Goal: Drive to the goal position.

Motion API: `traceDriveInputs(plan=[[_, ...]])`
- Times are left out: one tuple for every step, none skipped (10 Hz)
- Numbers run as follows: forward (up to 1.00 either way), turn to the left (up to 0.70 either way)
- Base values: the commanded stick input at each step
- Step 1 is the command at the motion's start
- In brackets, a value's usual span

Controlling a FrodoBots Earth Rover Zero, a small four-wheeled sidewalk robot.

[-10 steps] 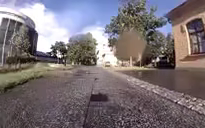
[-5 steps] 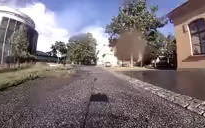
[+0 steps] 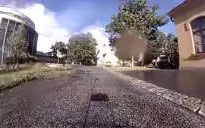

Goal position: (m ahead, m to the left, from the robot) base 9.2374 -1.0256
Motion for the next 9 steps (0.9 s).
traceDriveInputs(plan=[[0.5,0.0],[0.5,0.0],[0.5,0.0],[0.5,0.0],[0.5,0.0],[0.5,0.0],[0.5,0.0],[0.5,0.0],[0.5,0.0]])
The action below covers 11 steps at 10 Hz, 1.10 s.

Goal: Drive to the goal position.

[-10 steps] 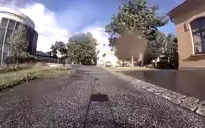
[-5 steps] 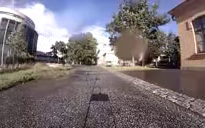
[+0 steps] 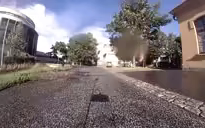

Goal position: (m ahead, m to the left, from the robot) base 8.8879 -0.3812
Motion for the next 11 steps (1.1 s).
traceDriveInputs(plan=[[0.5,0.0],[0.5,0.0],[0.5,0.0],[0.5,0.0],[0.5,0.0],[0.5,0.0],[0.5,0.0],[0.5,0.0],[0.5,0.0],[0.5,0.0],[0.5,0.0]])
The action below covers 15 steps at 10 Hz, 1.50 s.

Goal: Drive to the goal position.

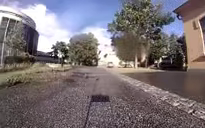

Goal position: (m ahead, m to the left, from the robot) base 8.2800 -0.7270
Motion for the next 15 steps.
traceDriveInputs(plan=[[0.5,0.0],[0.5,0.0],[0.5,0.0],[0.5,0.0],[0.5,0.0],[0.5,0.0],[0.5,0.0],[0.5,0.0],[0.5,0.0],[0.5,0.0],[0.5,0.0],[0.5,0.0],[0.5,0.0],[0.5,0.0],[0.5,0.0]])
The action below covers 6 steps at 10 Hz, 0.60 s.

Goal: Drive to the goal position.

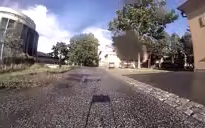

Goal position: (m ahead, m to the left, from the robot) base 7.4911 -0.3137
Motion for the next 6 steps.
traceDriveInputs(plan=[[0.5,0.0],[0.5,0.0],[0.5,0.0],[0.5,0.0],[0.5,0.0],[0.5,0.0]])
